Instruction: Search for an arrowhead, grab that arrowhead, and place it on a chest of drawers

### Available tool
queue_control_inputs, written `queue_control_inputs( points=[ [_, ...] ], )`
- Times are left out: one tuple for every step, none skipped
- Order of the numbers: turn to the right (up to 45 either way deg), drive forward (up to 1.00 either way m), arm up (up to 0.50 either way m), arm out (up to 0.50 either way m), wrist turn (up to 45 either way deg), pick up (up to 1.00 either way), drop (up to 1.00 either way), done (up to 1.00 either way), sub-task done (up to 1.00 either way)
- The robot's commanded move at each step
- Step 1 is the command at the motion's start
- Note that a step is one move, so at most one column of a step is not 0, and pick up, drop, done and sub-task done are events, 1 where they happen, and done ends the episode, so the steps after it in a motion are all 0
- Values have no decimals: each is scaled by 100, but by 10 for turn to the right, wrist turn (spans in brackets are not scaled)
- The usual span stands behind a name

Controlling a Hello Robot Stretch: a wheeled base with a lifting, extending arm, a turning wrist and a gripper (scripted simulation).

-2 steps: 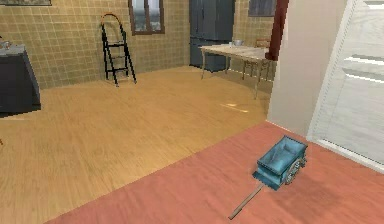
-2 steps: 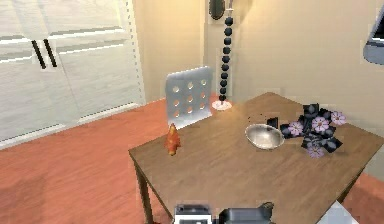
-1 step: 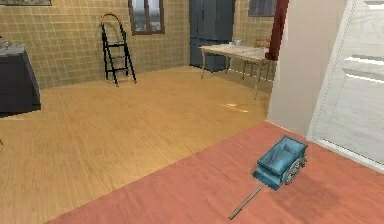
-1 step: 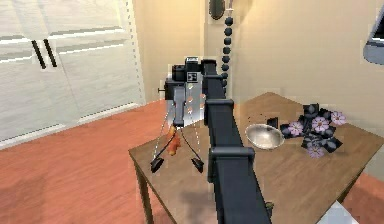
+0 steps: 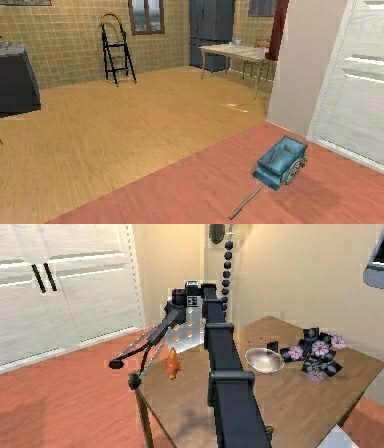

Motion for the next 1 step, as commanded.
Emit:
queue_control_inputs(
  points=[
    [0, 0, 0, 0, 450, 0, 0, 0, 0]
  ],
)
